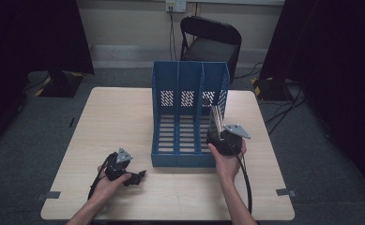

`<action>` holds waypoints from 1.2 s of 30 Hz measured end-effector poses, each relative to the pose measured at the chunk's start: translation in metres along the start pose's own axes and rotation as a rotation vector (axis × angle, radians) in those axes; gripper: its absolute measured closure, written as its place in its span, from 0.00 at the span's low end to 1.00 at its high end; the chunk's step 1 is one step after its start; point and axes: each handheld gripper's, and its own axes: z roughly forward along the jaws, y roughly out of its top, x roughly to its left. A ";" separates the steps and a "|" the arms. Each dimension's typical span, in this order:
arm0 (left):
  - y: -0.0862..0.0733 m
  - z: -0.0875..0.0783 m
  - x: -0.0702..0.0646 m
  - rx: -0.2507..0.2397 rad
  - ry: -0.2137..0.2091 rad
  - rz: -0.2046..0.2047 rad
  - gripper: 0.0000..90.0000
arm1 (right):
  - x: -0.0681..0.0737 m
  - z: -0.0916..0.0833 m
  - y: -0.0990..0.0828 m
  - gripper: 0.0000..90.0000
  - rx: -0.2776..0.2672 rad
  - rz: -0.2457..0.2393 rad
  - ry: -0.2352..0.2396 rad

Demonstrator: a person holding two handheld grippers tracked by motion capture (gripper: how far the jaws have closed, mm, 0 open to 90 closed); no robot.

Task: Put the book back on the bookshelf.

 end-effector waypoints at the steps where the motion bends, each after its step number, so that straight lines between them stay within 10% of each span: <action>1: 0.000 0.000 0.000 0.000 0.000 0.000 0.05 | -0.001 0.000 0.000 0.23 0.003 0.003 0.013; 19: 0.000 0.000 0.000 0.000 0.000 0.000 0.05 | -0.014 -0.010 0.004 0.17 0.049 0.008 0.148; 26: 0.000 0.000 0.000 0.000 0.000 0.001 0.05 | -0.015 -0.015 0.006 0.16 0.051 -0.023 0.123; 36: 0.000 0.000 0.000 0.000 -0.003 -0.001 0.05 | -0.029 -0.024 0.010 0.18 0.061 0.054 0.201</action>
